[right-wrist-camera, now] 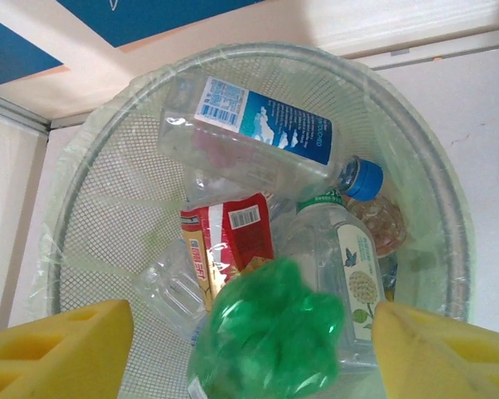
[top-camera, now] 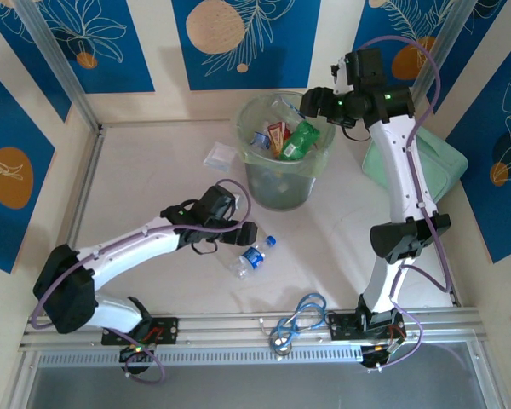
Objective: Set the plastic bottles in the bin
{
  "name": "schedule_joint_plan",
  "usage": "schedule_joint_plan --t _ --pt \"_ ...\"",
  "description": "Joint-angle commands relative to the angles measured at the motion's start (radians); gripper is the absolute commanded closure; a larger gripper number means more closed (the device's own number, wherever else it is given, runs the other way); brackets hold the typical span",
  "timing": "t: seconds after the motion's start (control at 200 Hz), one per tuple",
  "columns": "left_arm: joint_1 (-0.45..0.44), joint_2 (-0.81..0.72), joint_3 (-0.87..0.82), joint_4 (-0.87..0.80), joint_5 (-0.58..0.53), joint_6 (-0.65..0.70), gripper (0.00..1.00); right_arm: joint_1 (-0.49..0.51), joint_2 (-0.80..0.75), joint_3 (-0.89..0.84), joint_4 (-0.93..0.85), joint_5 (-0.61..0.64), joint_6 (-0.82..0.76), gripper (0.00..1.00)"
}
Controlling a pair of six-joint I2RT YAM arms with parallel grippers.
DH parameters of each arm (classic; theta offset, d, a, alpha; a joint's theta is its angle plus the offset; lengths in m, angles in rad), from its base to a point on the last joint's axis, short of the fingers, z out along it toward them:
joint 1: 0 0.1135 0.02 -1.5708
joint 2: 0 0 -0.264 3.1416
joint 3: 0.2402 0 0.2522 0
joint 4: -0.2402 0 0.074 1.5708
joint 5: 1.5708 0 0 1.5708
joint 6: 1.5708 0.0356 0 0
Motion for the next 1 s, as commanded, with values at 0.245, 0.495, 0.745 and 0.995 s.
schedule_joint_plan --t 0.245,0.495,0.745,0.995 --pt "-0.016 0.137 0.028 -0.004 0.044 0.080 0.06 0.118 -0.117 -0.099 -0.001 0.072 0.015 0.31" --pt "-0.027 0.176 0.048 -0.007 0.045 0.086 0.07 0.181 -0.155 -0.201 0.010 0.116 0.047 0.43" --pt "-0.028 0.204 0.058 -0.010 0.050 0.093 0.07 0.142 -0.132 -0.292 0.043 0.102 0.081 0.45" --pt "-0.028 0.238 0.073 -0.004 0.069 0.097 0.07 0.072 -0.064 -0.266 0.050 0.121 0.076 0.46"
